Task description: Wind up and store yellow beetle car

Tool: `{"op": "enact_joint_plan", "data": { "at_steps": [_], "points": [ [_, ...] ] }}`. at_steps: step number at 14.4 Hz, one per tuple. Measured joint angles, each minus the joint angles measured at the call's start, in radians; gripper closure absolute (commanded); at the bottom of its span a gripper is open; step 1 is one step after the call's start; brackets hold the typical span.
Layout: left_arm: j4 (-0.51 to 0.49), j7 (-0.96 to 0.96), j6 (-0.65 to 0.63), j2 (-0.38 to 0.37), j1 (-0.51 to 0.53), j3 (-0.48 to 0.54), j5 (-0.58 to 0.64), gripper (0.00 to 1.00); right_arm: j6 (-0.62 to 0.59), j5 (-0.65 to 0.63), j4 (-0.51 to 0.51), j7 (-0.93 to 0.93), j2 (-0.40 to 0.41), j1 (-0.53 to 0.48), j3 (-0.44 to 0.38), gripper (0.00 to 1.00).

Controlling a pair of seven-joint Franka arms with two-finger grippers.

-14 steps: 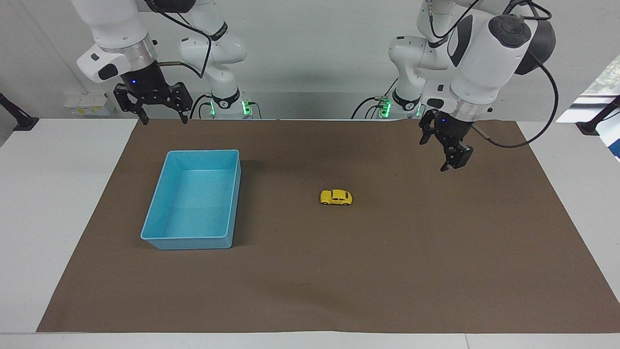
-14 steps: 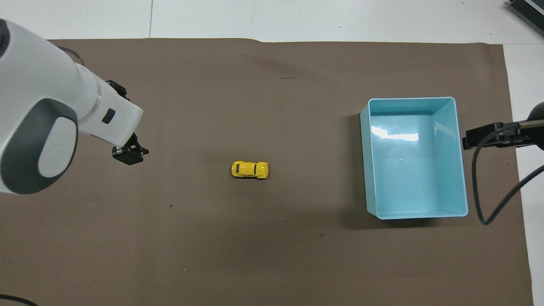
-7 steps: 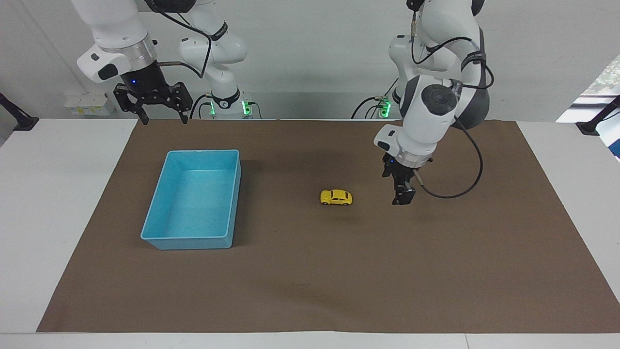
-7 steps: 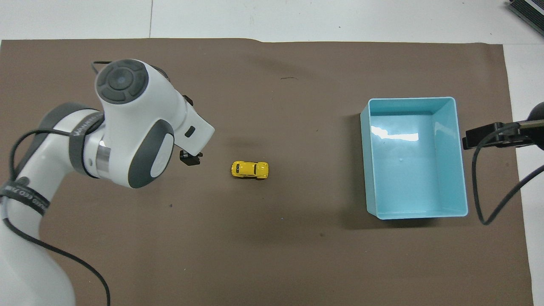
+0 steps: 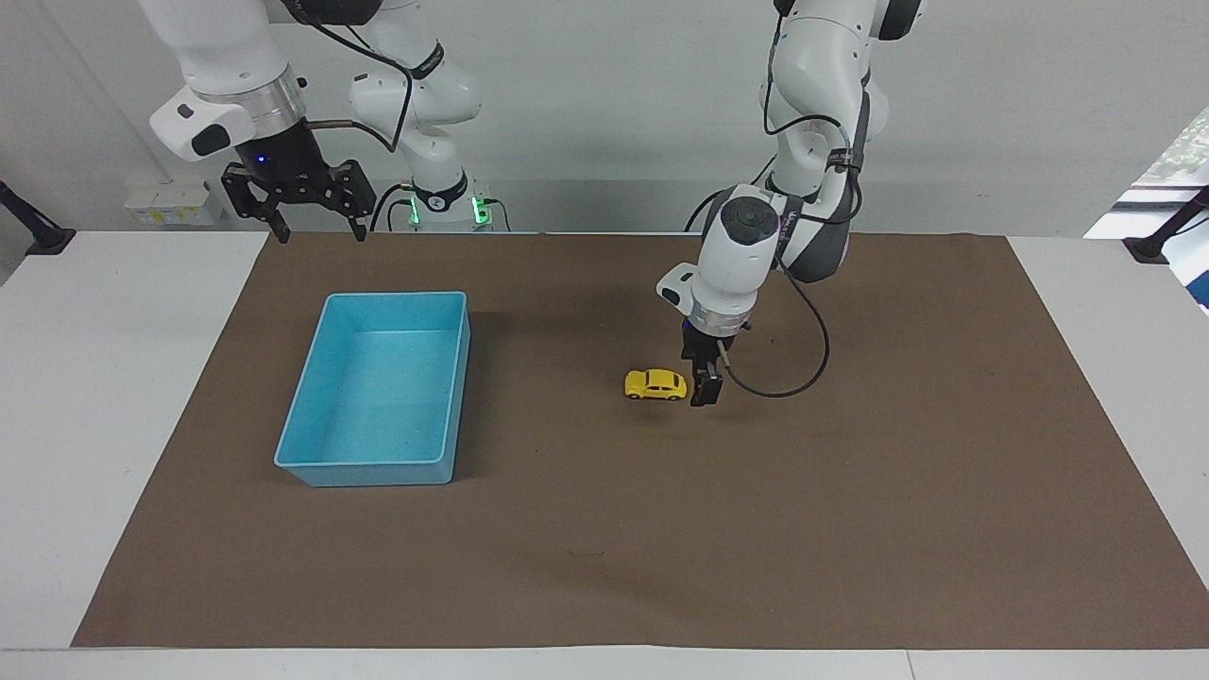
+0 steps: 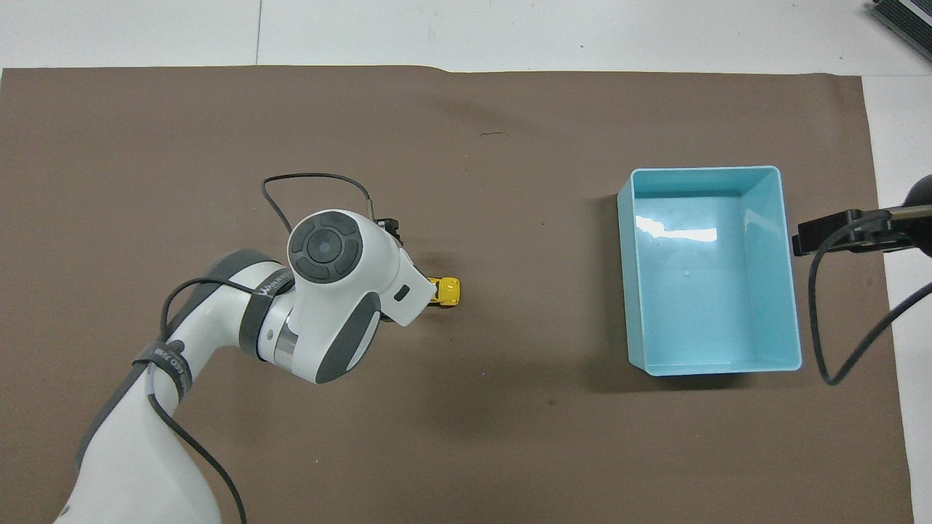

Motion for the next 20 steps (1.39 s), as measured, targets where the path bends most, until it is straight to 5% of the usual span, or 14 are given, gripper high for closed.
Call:
{"op": "enact_joint_plan", "data": {
  "at_steps": [8, 9, 10, 11, 12, 20],
  "points": [
    [-0.024, -0.097, 0.123, 0.066, -0.096, 0.005, -0.009, 0.00, 0.000, 0.000, 0.000, 0.000, 0.000, 0.000, -0.004, 0.00],
    [-0.023, -0.097, 0.123, 0.063, -0.095, 0.010, -0.009, 0.11, 0.000, 0.000, 0.000, 0.000, 0.000, 0.000, -0.004, 0.00],
    [-0.023, -0.098, 0.123, 0.062, -0.095, 0.015, -0.010, 0.41, 0.000, 0.000, 0.000, 0.000, 0.000, 0.000, -0.004, 0.00],
    [-0.023, -0.104, 0.122, 0.061, -0.095, 0.017, -0.010, 0.94, 0.000, 0.000, 0.000, 0.000, 0.000, 0.000, -0.005, 0.00],
    [-0.023, -0.116, 0.121, 0.060, -0.096, 0.016, -0.010, 1.00, 0.000, 0.000, 0.000, 0.000, 0.000, 0.000, -0.005, 0.00],
    [-0.025, -0.083, 0.097, 0.054, -0.081, 0.023, -0.011, 1.00, 0.000, 0.000, 0.000, 0.000, 0.000, 0.000, -0.008, 0.00]
  ]
}}
